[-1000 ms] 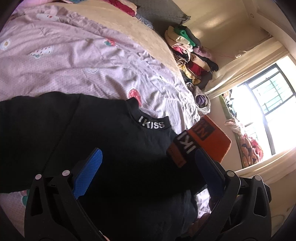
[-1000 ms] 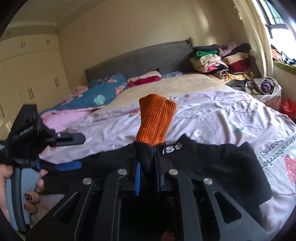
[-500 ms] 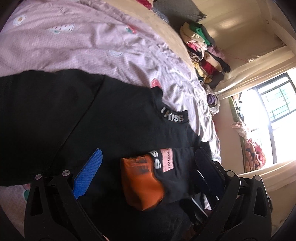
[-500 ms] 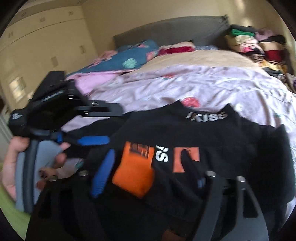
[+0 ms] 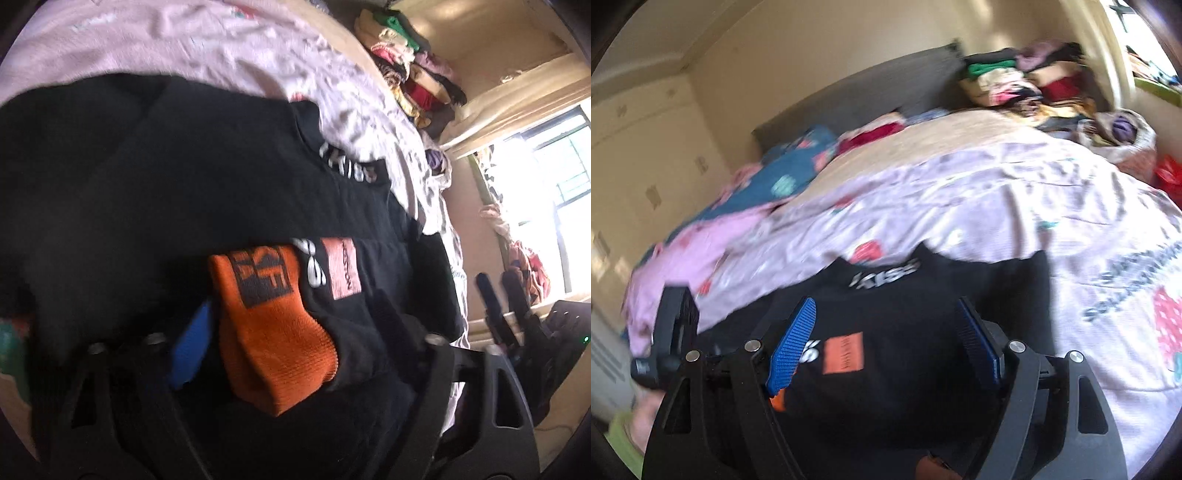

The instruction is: Fold small clothes

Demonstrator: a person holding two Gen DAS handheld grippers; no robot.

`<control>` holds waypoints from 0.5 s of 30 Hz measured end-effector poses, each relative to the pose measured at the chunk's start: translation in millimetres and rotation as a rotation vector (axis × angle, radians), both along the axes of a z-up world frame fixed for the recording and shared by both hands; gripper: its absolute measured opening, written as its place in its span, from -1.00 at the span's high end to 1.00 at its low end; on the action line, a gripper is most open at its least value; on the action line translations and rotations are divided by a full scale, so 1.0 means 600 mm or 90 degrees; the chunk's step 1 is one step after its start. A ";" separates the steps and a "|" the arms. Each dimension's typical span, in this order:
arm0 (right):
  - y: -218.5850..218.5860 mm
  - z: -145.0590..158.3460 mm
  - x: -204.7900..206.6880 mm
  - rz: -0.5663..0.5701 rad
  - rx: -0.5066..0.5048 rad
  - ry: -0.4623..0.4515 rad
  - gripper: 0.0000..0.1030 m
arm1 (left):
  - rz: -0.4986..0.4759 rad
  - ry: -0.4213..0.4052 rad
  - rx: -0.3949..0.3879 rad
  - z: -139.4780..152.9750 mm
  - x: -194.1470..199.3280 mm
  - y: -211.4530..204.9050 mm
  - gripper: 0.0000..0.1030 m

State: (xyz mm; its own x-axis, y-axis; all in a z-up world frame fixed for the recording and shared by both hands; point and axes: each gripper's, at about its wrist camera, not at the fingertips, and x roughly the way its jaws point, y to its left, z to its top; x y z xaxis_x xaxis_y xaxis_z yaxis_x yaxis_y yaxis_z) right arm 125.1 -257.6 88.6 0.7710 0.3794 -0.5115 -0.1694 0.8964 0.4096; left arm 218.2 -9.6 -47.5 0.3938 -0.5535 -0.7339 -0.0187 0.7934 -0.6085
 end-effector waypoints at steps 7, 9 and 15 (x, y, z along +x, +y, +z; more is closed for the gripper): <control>-0.079 0.007 -0.010 -0.104 -0.040 -0.011 -0.47 | -0.018 -0.069 0.031 0.045 -0.003 -0.021 0.77; -0.098 0.008 -0.016 -0.144 -0.084 -0.014 -0.47 | -0.030 -0.108 0.038 0.074 -0.010 -0.026 0.80; -0.131 0.007 -0.027 -0.175 -0.057 -0.020 -0.47 | -0.034 -0.191 0.013 0.159 -0.038 -0.015 0.80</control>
